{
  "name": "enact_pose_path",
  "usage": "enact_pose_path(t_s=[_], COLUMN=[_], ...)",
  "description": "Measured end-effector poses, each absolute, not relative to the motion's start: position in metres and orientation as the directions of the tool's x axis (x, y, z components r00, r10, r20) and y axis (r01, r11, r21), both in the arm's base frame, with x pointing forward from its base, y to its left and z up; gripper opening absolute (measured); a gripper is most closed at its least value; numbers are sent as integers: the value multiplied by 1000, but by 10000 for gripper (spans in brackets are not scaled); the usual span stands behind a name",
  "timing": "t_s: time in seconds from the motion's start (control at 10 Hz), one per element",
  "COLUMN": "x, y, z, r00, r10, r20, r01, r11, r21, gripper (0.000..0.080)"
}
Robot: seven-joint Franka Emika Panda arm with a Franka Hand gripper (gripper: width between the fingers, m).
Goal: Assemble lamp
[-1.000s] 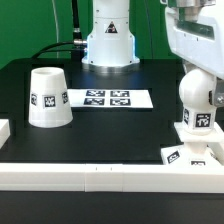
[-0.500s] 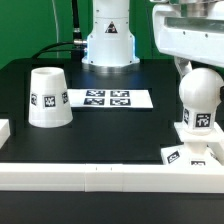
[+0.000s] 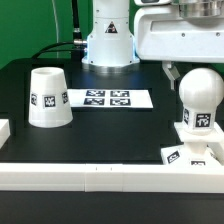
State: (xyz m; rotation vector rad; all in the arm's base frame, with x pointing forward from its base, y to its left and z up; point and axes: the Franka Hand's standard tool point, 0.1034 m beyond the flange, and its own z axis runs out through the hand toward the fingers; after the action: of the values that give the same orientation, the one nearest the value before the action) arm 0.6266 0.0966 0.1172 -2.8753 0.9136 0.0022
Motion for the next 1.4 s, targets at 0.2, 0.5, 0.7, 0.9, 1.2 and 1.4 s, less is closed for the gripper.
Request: enact_pose_path(t_s=[0.2, 0.5, 0.7, 0.9, 1.2, 1.4], x=[627, 627, 627, 627, 627, 628], y=[97, 95, 91, 90, 89, 89], z=[117, 117, 116, 116, 116, 115], r00=[903, 990, 998, 983, 928, 818], r10=[-430, -141, 47, 175, 367, 572], r20=[-11, 31, 42, 48, 56, 51], r01=[-428, -139, 50, 178, 370, 573], r11=[-897, -988, -997, -983, -929, -820], r21=[-113, -67, -56, -48, -34, 5], gripper=[699, 699, 699, 699, 699, 699])
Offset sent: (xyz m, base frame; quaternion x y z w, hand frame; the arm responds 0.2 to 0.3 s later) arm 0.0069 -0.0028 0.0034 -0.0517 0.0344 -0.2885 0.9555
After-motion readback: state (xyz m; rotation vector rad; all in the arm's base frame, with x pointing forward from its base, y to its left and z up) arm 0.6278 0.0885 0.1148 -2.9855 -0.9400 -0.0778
